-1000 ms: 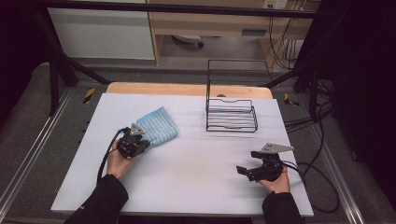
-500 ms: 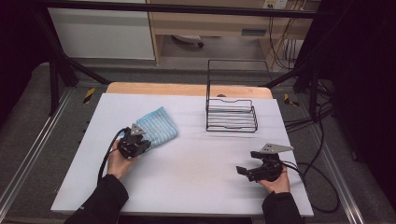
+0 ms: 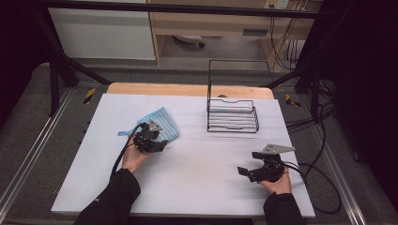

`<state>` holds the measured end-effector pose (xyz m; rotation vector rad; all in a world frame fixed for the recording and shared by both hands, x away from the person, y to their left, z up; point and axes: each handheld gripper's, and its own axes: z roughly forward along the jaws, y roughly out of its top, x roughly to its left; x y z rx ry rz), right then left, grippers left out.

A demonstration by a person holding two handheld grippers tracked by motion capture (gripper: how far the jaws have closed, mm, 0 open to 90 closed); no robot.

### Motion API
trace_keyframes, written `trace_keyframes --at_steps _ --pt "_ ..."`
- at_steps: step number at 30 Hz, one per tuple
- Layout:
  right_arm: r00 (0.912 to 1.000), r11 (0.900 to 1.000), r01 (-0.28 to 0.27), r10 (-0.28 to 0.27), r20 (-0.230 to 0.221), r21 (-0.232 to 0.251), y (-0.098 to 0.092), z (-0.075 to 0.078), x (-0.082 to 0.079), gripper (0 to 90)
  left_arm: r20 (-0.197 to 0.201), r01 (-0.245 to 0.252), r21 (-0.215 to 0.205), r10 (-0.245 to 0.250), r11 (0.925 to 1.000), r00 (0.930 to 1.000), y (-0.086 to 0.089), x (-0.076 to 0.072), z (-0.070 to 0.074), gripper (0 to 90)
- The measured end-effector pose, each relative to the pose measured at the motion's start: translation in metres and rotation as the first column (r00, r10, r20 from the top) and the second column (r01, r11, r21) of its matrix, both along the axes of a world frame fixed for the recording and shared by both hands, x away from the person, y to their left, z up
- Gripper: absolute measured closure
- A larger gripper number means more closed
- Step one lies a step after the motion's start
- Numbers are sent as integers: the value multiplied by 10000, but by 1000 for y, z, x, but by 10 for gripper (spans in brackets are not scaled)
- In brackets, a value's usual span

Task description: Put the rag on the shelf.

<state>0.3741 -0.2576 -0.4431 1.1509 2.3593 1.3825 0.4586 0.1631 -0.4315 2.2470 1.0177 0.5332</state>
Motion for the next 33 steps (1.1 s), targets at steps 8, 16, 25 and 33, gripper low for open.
trace_keyframes --at_steps 8,16,25,33 --pt "10000 10000 -9 9 23 4 0 0 0 19 145 -115 549 107 9984 9998 -3 8 -10 602" --pt "10000 10000 -14 14 16 -1 0 0 0 19 -53 -212 83 212 9997 9998 5 10 -6 826" --pt "10000 10000 -29 29 6 -1 0 0 1 19 -403 -35 -739 6 9973 9992 14 6 8 852" --pt "10000 10000 -16 17 -19 14 0 0 0 20 -720 247 -1013 -321 9946 9969 9 -7 17 851"
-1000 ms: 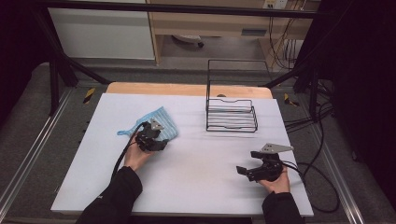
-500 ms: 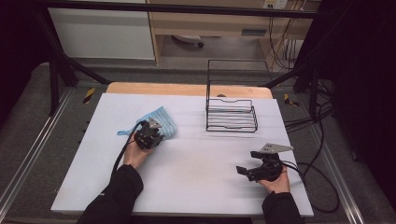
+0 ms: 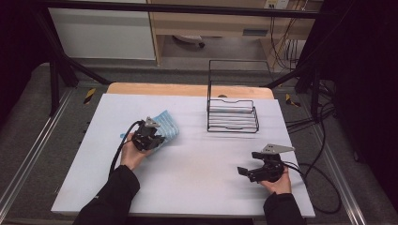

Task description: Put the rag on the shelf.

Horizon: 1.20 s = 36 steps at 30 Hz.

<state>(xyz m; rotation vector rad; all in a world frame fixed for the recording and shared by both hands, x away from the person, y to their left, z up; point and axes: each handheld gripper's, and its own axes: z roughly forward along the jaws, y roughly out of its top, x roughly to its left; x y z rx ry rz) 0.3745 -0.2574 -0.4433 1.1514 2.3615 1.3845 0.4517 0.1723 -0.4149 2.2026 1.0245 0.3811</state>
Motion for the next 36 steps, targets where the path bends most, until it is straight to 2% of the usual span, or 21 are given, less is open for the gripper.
trace_keyframes --at_steps 3,9,13,17,36 --pt "10000 10000 0 0 -3 9 0 0 0 21 -115 47 -235 -50 9997 9999 -2 -7 2 850" --pt "10000 10000 -8 8 -6 14 0 0 0 21 -288 118 -426 -131 9990 9995 -7 -23 1 848" --pt "10000 10000 2 -2 -21 36 0 0 0 22 -324 349 -317 -359 9989 9988 -14 -33 -2 847" --pt "10000 10000 -3 3 -4 15 0 0 0 22 -416 564 -424 -581 9975 9974 -20 -42 -5 845" --pt "10000 10000 -25 25 -41 -15 1 0 0 23 -608 996 -633 -1035 9930 9928 -59 -72 -9 840"
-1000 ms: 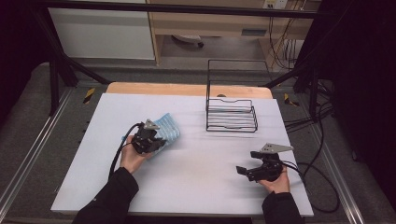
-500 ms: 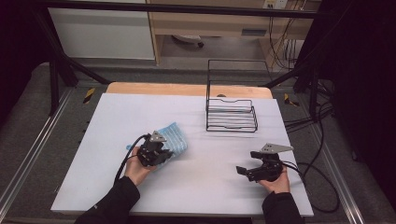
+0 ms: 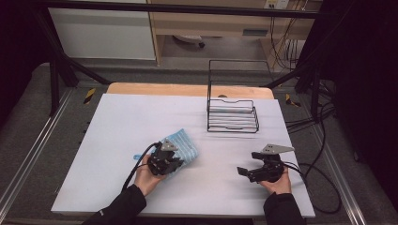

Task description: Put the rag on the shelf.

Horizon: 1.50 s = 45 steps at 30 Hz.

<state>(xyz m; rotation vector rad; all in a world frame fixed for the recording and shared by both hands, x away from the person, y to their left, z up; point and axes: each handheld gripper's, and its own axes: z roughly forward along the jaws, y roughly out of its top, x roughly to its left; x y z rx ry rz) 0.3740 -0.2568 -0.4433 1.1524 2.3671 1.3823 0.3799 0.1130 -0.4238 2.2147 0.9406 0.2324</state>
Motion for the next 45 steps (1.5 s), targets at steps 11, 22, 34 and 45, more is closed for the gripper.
trace_keyframes --at_steps 11,22,34,45 --pt "10000 10000 -27 27 -23 -30 1 0 0 23 0 47 19 -47 10000 10000 -24 -7 -8 833" --pt "10000 10000 -50 49 52 16 3 1 -1 34 484 598 -143 -590 9981 9971 -13 -5 4 590" --pt "10000 10000 -16 16 -71 87 21 6 -3 113 843 -1044 269 1018 9942 9912 77 17 18 379" --pt "10000 10000 -44 45 -52 80 61 10 -1 265 156 -1156 191 1153 9931 9932 90 29 -5 457"
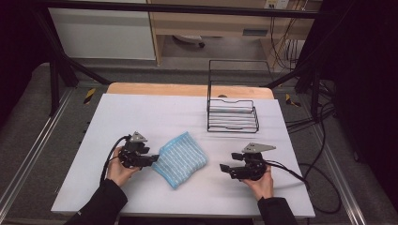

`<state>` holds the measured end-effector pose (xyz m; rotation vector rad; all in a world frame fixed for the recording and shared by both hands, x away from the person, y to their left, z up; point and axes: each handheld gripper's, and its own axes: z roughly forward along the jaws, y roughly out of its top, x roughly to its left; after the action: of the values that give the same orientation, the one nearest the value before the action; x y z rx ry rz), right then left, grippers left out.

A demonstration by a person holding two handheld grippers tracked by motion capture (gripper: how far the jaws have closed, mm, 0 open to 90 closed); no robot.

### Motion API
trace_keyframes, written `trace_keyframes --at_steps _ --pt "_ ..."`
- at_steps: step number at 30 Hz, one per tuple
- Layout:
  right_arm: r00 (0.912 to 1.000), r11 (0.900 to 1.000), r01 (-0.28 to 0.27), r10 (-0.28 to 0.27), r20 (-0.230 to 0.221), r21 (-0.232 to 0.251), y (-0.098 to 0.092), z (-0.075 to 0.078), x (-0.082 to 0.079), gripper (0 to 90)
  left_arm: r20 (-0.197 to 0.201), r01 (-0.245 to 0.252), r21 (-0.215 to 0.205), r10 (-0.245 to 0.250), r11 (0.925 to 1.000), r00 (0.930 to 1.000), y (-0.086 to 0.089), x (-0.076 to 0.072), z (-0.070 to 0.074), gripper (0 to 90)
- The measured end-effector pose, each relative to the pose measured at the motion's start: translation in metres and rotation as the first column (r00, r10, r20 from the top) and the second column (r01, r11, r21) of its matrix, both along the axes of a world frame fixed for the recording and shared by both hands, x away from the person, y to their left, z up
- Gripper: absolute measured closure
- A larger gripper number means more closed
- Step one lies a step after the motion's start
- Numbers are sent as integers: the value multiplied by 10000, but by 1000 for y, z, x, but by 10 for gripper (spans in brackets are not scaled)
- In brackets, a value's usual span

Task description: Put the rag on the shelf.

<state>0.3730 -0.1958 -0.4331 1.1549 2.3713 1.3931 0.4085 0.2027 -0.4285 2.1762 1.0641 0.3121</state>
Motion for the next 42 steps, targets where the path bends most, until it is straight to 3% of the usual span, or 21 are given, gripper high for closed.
trace_keyframes --at_steps 3,8,13,17,20,24,30,42 --pt "9999 9999 111 -111 69 -40 11 2 3 309 296 -73 46 72 10000 9995 -4 5 2 472" --pt "9996 9996 274 -273 -81 84 31 1 9 396 335 -282 -26 283 9996 9990 -13 20 3 512" --pt "9987 9990 437 -437 -252 -30 52 -2 15 464 -45 -145 125 146 9998 9999 -20 27 -4 572" --pt "9976 9977 596 -606 -332 -312 63 -7 17 553 -395 -38 -126 33 9999 9992 -17 24 -4 630" --pt "9947 9956 789 -820 -613 -504 67 -12 20 623 -698 256 -33 -257 9997 9972 -17 18 -5 636" --pt "9923 9931 897 -955 -784 -753 69 -17 21 666 -617 434 26 -431 9991 9972 -16 9 -5 628" --pt "9881 9933 1004 -1062 -1114 -569 72 -22 22 746 -924 455 -15 -454 9990 9947 -15 5 -10 617" --pt "9847 9948 921 -975 -1447 -431 70 -16 24 858 -1301 280 -134 -295 9995 9911 -15 4 -8 819"
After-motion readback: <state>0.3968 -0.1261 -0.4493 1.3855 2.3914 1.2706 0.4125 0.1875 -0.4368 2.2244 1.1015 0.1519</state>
